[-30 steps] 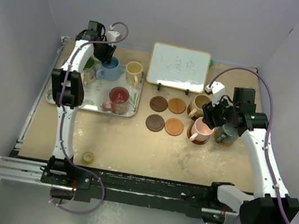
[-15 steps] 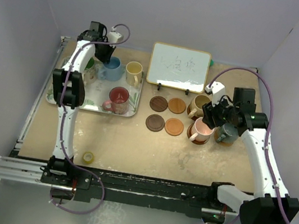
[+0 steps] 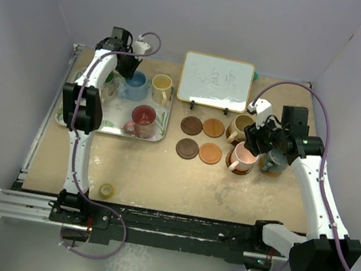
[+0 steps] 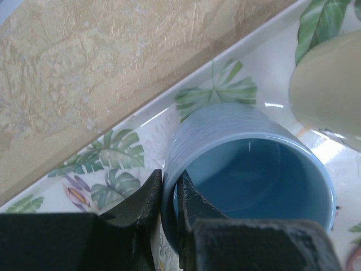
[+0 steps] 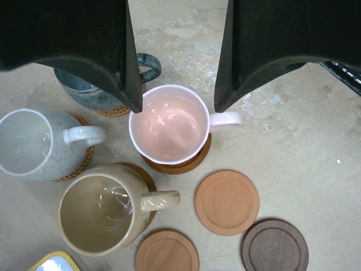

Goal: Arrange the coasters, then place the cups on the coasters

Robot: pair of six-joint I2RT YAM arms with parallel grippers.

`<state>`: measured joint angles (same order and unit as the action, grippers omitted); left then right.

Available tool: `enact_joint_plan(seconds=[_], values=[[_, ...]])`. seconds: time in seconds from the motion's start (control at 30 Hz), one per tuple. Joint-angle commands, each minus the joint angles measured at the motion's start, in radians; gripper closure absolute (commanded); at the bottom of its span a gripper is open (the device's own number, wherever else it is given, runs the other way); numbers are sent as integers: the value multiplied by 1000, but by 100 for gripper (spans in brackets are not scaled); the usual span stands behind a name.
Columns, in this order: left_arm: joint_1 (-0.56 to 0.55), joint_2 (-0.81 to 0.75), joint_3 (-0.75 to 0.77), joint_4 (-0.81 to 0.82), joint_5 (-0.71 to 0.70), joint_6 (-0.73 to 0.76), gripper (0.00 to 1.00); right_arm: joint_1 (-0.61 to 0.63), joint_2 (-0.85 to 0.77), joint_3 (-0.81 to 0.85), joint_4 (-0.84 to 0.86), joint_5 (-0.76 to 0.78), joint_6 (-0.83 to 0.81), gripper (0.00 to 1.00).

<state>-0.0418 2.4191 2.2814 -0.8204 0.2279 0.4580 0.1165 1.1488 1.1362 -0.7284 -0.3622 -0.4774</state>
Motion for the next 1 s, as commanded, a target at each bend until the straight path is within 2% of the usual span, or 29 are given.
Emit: enact_joint_plan(seconds=[0.0,0.53,0.73,0.97], values=[[-3,-198,-27,53,-2,11,97,-2,-29,-2,8,-41,10,43],[-4,-470,-114,74,12,-42,97,-3,-44,5,21,-60,37,43],[-24,-611,-225,91,14,-81,97,-2,-57,4,31,-66,43,43],[-70,-813,-433,138,2,-147,97,-2,-60,2,42,-70,56,43]])
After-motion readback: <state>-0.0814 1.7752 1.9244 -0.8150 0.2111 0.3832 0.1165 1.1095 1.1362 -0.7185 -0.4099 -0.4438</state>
